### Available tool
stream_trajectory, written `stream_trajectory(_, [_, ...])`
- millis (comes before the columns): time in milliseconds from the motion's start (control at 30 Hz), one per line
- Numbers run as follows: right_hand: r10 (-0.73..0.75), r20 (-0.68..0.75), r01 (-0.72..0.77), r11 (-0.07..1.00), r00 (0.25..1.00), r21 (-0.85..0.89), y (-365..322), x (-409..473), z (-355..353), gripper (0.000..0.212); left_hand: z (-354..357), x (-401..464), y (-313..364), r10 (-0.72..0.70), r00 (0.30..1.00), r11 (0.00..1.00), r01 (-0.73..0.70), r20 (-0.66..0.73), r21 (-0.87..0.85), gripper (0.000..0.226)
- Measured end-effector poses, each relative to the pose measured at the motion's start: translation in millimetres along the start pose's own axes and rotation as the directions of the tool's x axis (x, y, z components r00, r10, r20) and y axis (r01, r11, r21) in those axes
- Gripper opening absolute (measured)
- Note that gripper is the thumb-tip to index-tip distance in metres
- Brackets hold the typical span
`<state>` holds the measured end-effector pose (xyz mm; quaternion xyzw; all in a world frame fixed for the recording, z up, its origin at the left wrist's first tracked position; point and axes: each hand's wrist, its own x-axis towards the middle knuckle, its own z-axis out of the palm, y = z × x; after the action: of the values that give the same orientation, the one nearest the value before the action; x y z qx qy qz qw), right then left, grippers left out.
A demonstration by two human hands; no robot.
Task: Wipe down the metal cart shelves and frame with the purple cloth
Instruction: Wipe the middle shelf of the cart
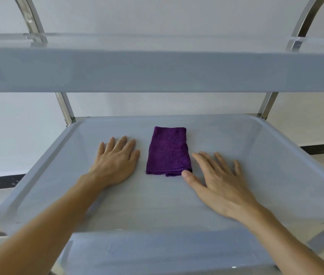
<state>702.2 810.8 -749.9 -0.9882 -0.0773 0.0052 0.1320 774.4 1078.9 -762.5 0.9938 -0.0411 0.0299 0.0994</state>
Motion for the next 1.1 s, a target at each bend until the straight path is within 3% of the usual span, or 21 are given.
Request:
stream_trajectory(100, [-0.010, -0.192, 0.019, 0.999, 0.981, 0.045, -9, 8, -5, 0.077, 5, 5, 2, 0.005, 0.999, 1.000, -0.004, -0.048, 0.028, 0.054])
stream_trajectory(167, [-0.057, -0.389, 0.109, 0.988, 0.919, 0.112, -27, 30, -9, 0.058, 7, 6, 0, 0.015, 0.997, 0.999, -0.012, -0.077, 0.041, 0.054])
stream_trajectory(200, [-0.077, -0.417, 0.156, 0.975, 0.906, 0.159, -39, 47, -10, 0.048, 7, 6, -1, 0.020, 0.997, 0.999, -0.016, -0.080, 0.043, 0.054])
stream_trajectory(267, [-0.140, -0.301, 0.194, 0.968, 0.943, 0.157, -61, 82, -7, 0.042, 6, 5, -1, 0.020, 0.997, 0.998, -0.016, -0.071, 0.055, 0.056])
stream_trajectory(333, [-0.180, -0.093, 0.181, 0.983, 0.979, 0.003, -73, 107, 5, 0.054, 5, 3, -1, 0.017, 0.998, 0.997, -0.012, -0.068, 0.078, 0.057])
stream_trajectory(400, [-0.173, 0.012, 0.173, 0.984, 0.985, -0.041, -60, 119, 14, 0.060, 5, 4, -2, 0.017, 0.998, 0.997, -0.012, -0.059, 0.081, 0.057])
stream_trajectory(500, [-0.132, 0.009, 0.132, 0.991, 0.991, -0.022, -16, 130, 6, 0.059, 5, 3, -2, 0.007, 0.999, 0.998, -0.005, -0.044, 0.058, 0.056])
stream_trajectory(667, [0.141, -0.021, -0.143, 0.977, 0.990, -0.159, 62, 175, -28, 0.056, 8, 1, 0, 0.016, 0.999, 0.998, -0.013, -0.044, 0.069, 0.057])
stream_trajectory(800, [0.253, 0.032, -0.243, 0.953, 0.967, -0.183, 44, 213, -27, 0.066, 10, 2, 4, 0.016, 0.999, 0.995, -0.010, -0.051, 0.099, 0.058])
stream_trajectory(867, [0.150, 0.029, -0.141, 0.967, 0.988, -0.214, 5, 221, -15, 0.072, 10, 4, 4, 0.021, 0.998, 0.993, -0.015, -0.051, 0.116, 0.058])
stream_trajectory(933, [-0.040, 0.063, 0.052, 0.981, 0.997, -0.187, -42, 215, 1, 0.068, 10, 7, 3, 0.028, 0.998, 0.989, -0.018, -0.063, 0.144, 0.057])
stream_trajectory(1000, [-0.193, 0.108, 0.208, 0.966, 0.975, -0.152, -77, 197, 12, 0.064, 8, 10, 1, 0.030, 0.997, 0.988, -0.019, -0.065, 0.154, 0.056])
stream_trajectory(1100, [-0.304, 0.114, 0.318, 0.938, 0.946, -0.137, -84, 156, 16, 0.062, 5, 14, -1, 0.023, 0.998, 0.989, -0.014, -0.060, 0.144, 0.056])
